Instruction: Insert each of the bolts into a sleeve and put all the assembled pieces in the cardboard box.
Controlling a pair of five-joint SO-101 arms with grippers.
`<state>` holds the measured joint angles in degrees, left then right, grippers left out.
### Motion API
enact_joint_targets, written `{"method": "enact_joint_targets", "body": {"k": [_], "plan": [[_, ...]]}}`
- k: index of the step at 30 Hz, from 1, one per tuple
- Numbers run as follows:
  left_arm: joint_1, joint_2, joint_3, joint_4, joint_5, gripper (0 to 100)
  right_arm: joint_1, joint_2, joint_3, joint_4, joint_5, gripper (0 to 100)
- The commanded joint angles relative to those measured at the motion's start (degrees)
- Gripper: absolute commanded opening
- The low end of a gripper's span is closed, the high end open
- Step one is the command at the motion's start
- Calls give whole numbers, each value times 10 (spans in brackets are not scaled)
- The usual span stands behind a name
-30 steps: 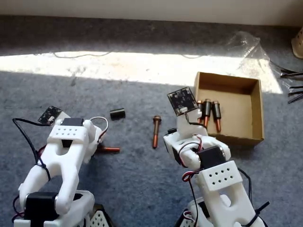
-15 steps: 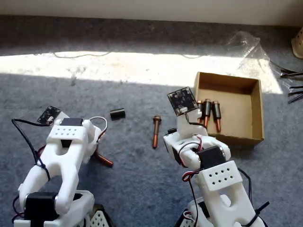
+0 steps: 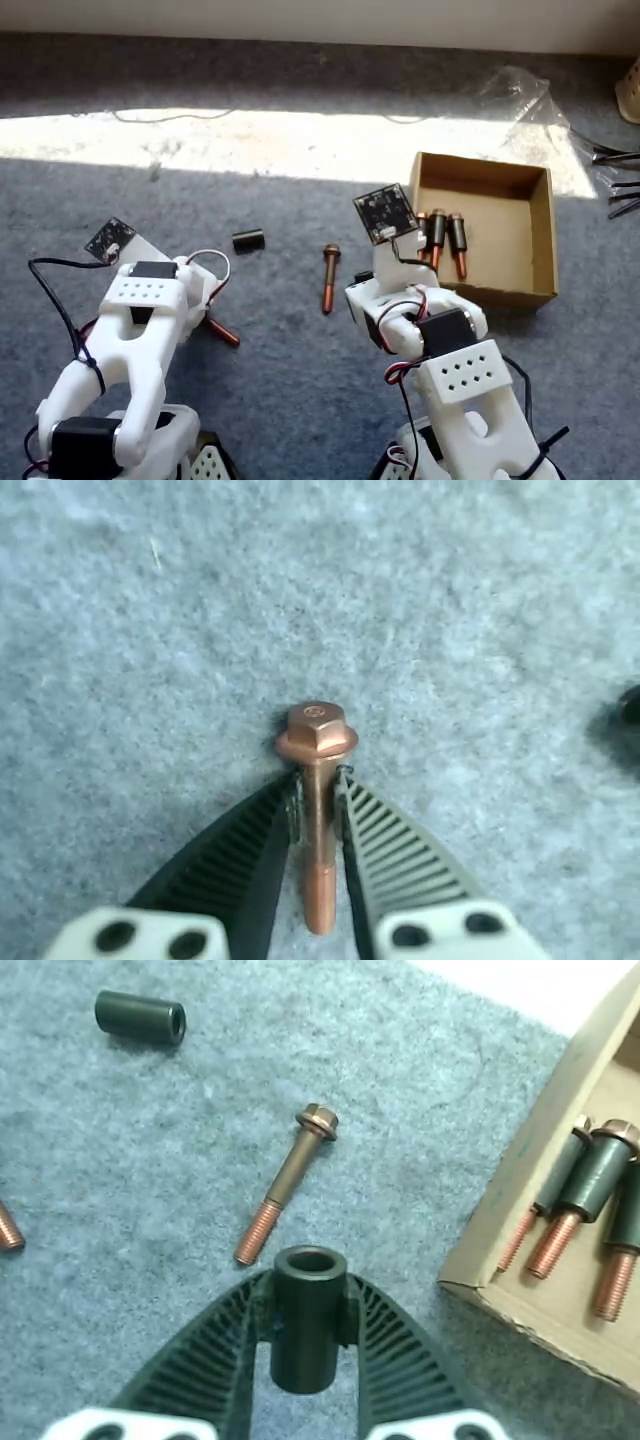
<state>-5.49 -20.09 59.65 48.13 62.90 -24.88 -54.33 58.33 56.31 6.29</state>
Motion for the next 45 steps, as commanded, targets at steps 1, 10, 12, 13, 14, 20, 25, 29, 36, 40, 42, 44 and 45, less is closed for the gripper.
{"method": "enact_joint_targets", "body": {"k": [1,10,12,13,14,20,25,29,36,40,42,44,45], "plan": [[-5,7,0,-17,-27,8,9,-15,-5,-15,4,5],[-5,7,2,-17,-141,8,10,-15,-4,-15,4,5],[-5,7,3,-17,-151,8,10,-15,-4,-15,4,5],[-5,7,3,-17,-161,14,10,-15,-4,-15,4,5],[-5,7,3,-17,-173,31,10,-15,-4,-15,4,5],[-4,7,3,-16,-193,178,10,-15,-4,-15,4,5],[-3,7,3,-16,-195,182,10,-15,-4,-15,5,5],[-3,7,2,-16,-195,182,10,-15,-4,-15,5,5],[-4,7,1,-18,-193,181,10,-15,-4,-15,5,5],[-4,7,1,-17,-192,142,10,-15,-4,-15,5,5],[-4,7,1,-18,-193,76,10,-15,-4,-15,5,5],[-4,7,1,-18,-193,27,10,-15,-4,-15,5,5],[-4,7,1,-18,-193,17,10,-15,-4,-15,5,5]]}}
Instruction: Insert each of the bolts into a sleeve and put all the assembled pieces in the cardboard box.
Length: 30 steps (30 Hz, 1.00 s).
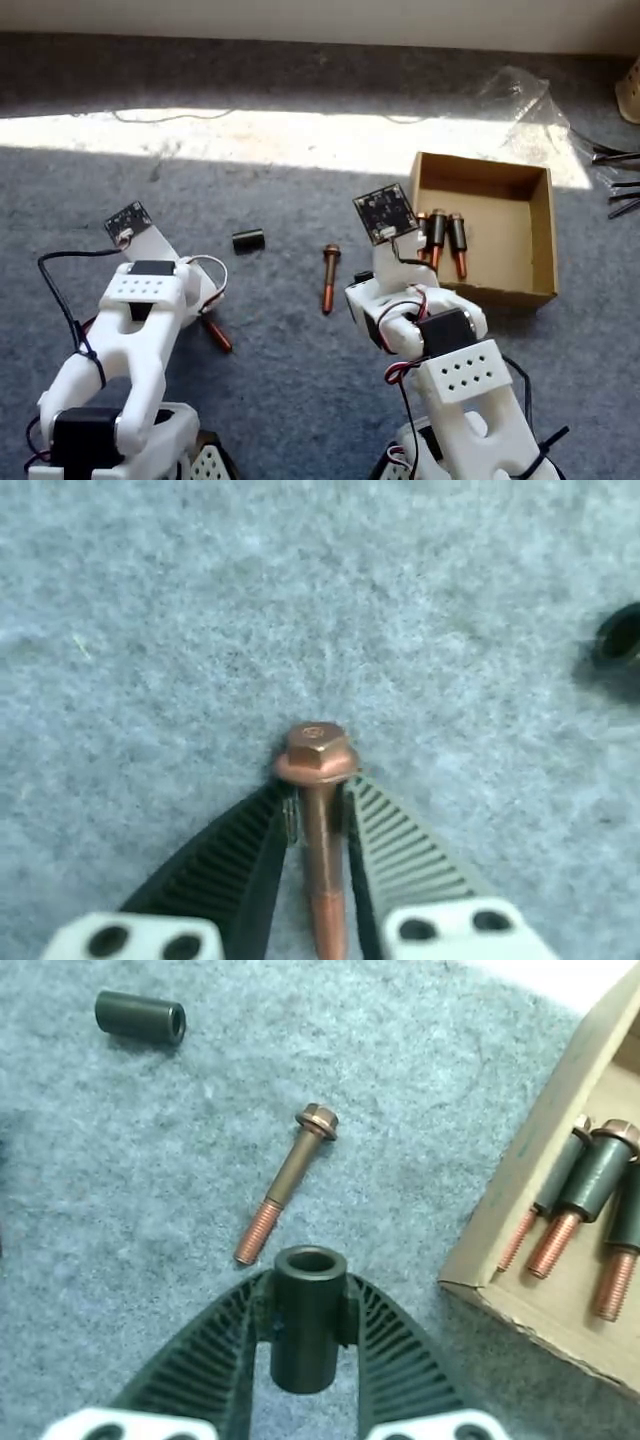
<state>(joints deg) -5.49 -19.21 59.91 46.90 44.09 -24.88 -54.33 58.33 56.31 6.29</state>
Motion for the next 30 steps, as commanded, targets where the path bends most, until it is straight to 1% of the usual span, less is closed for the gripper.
{"method": "enact_joint_targets", "body": {"k": [1,8,9,11,15,18,25,30], "plan": [[-4,-2,-1,-6,-5,14,10,-15,-4,-15,5,5],[-1,-7,-5,-6,-9,10,29,-15,-4,-15,4,5],[2,-7,-6,-6,-22,10,29,-15,-4,-15,4,5],[13,-7,-23,-4,-84,10,29,-14,-4,-15,3,5],[17,-7,-53,-4,-248,10,29,-12,-4,-15,3,5],[15,-7,-70,-4,-331,10,29,-11,-1,-26,2,5],[17,-7,-88,-4,-404,12,28,-15,70,-139,2,5],[18,-7,-123,-4,-449,14,20,-15,95,-183,2,5]]}}
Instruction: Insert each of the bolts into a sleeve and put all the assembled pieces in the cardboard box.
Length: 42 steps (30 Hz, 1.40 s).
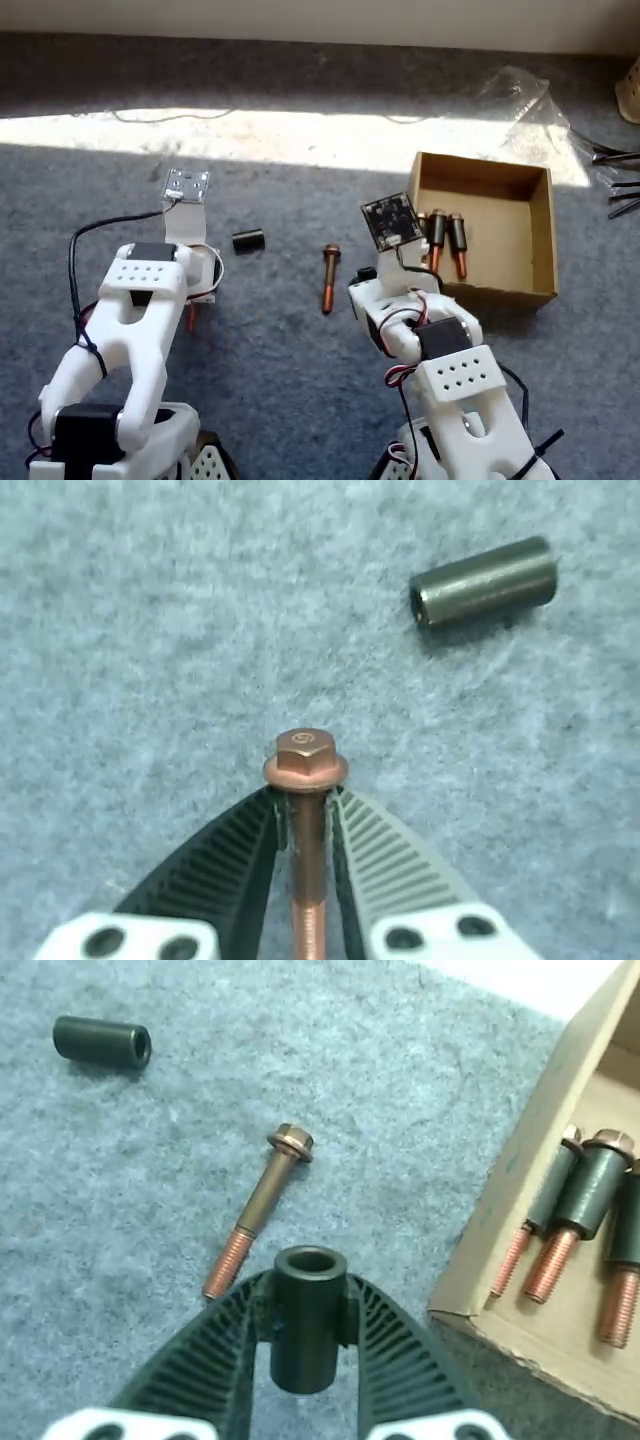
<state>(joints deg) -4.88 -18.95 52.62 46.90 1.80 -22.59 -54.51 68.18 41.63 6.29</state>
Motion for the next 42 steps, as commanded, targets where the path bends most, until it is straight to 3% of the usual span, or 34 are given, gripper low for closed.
{"method": "enact_joint_targets", "body": {"k": [1,6,10,16,26,36,42], "plan": [[12,-11,-57,-4,-30,14,-11,-13,0,-44,2,5],[30,-30,-95,20,-26,11,-51,-9,23,-102,2,5],[73,-114,-104,59,-26,10,-51,-9,47,-171,2,5],[75,-246,-103,62,-28,10,-56,-8,84,-266,2,5],[77,-404,-106,59,-28,10,-182,-8,85,-275,4,5],[81,-516,-75,58,-27,10,-200,-13,87,-275,2,5],[129,-521,-76,58,-29,10,-200,-13,87,-272,2,5]]}}
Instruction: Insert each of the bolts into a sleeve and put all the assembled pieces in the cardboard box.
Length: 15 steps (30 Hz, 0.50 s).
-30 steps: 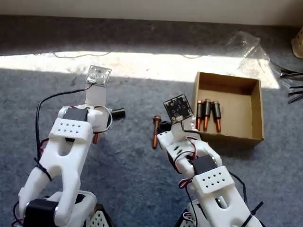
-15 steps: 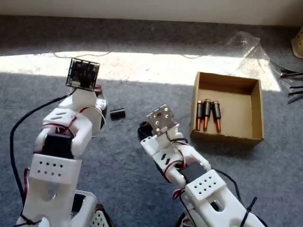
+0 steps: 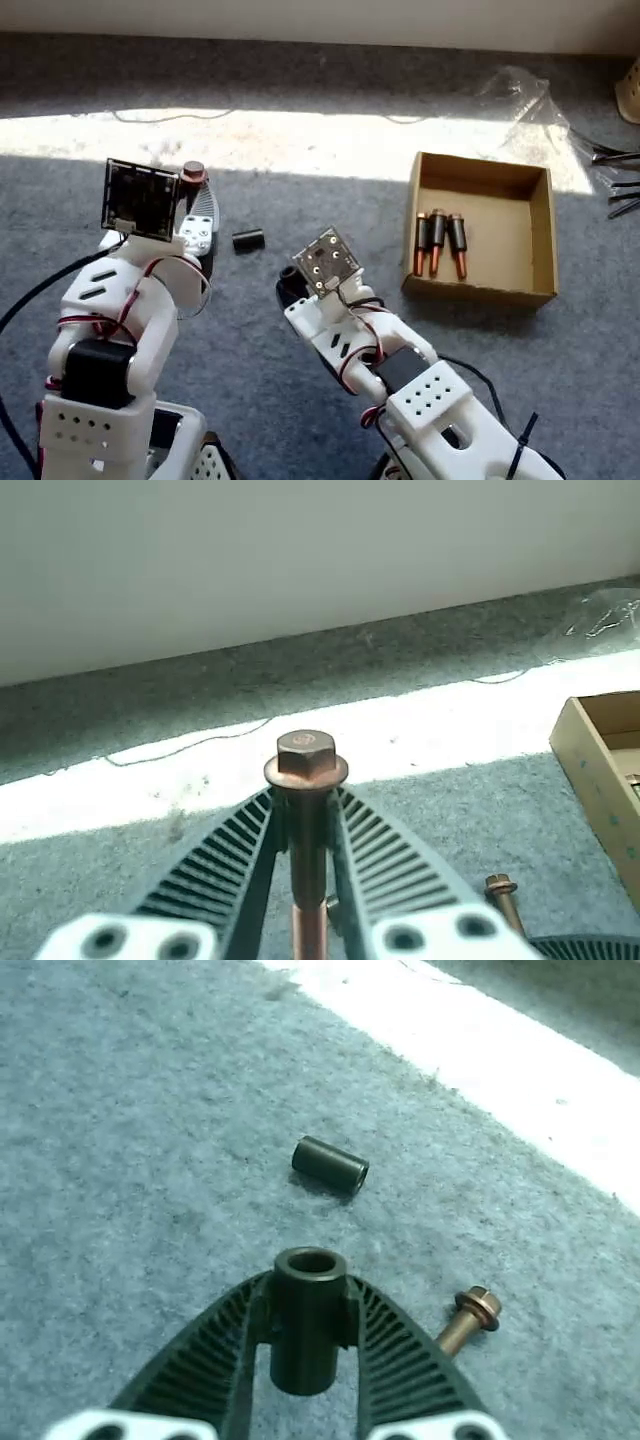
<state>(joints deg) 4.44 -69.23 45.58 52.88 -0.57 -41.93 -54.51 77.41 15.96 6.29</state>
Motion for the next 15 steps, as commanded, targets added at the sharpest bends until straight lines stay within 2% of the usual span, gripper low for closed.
{"method": "enact_joint_targets", "body": {"k": [1,7,15], "plan": [[40,-19,-7,-2,-5,10,-7,-13,-5,-15,2,5],[43,-19,-7,-15,-5,10,-5,-13,-4,-15,5,5],[44,-20,-7,-76,-5,10,-3,-14,-6,-18,5,5]]}}
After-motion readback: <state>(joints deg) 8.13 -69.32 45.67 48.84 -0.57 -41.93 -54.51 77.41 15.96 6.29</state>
